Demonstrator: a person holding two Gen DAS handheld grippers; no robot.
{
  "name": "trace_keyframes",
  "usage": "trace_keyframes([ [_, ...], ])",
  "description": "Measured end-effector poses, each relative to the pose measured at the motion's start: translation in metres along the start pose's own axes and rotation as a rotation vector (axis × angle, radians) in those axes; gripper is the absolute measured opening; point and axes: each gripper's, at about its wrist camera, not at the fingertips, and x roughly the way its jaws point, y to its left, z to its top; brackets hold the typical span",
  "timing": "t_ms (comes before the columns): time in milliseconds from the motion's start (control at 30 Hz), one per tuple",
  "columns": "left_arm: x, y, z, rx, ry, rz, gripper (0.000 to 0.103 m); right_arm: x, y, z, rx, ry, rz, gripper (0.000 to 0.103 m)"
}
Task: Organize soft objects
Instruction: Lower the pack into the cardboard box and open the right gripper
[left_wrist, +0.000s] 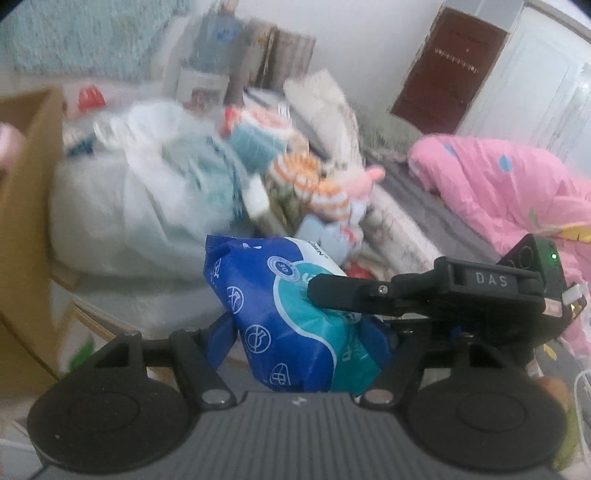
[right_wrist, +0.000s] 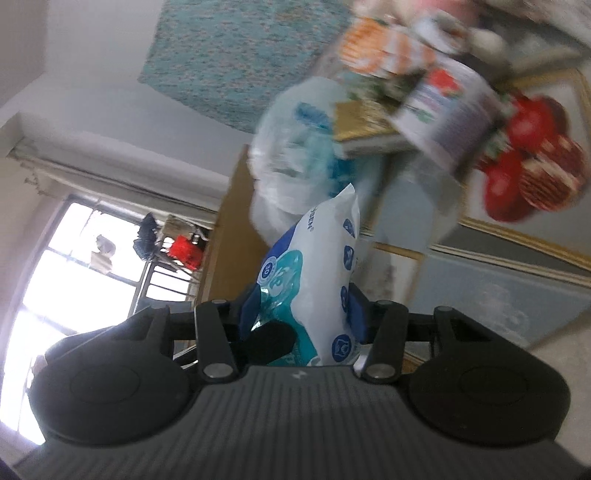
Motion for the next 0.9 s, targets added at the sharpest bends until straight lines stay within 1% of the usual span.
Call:
trace_keyframes([
  [133,-0.032,0.002,0.013,0.003,-0.089,0.045,0.073,0.009,0.033,0.011,-0.072,0.01,0.047,0.048],
  [200,-0.05,0.009,0.021,-0.007,-0.133,0.073,0.073,0.02,0.054,0.019,-0.109,0.027,0.073,0.049],
  [300,-0.074,0.025,0.036,-0.033,-0.186,0.125,0.073,0.046,0.086,0.031,-0.167,0.073,0.108,0.05],
  [367,-0.09,0.04,0.045,-0.066,-0.212,0.163,0.073,0.073,0.111,0.041,-0.204,0.121,0.133,0.05],
  [467,-0.115,0.064,0.06,-0.103,-0.25,0.249,0.073,0.116,0.145,0.051,-0.244,0.198,0.164,0.051],
  [533,-0.13,0.081,0.07,-0.121,-0.267,0.309,0.073,0.149,0.165,0.057,-0.247,0.258,0.183,0.051],
  [600,-0.145,0.101,0.08,-0.156,-0.269,0.365,0.073,0.183,0.185,0.061,-0.25,0.316,0.194,0.051],
  [700,-0.154,0.131,0.093,-0.173,-0.255,0.442,0.073,0.236,0.211,0.063,-0.241,0.398,0.186,0.052],
  [800,-0.153,0.168,0.103,-0.236,-0.209,0.478,0.073,0.288,0.225,0.059,-0.217,0.466,0.147,0.053],
  [900,-0.142,0.205,0.106,-0.31,-0.157,0.505,0.073,0.329,0.22,0.05,-0.146,0.518,0.095,0.053],
])
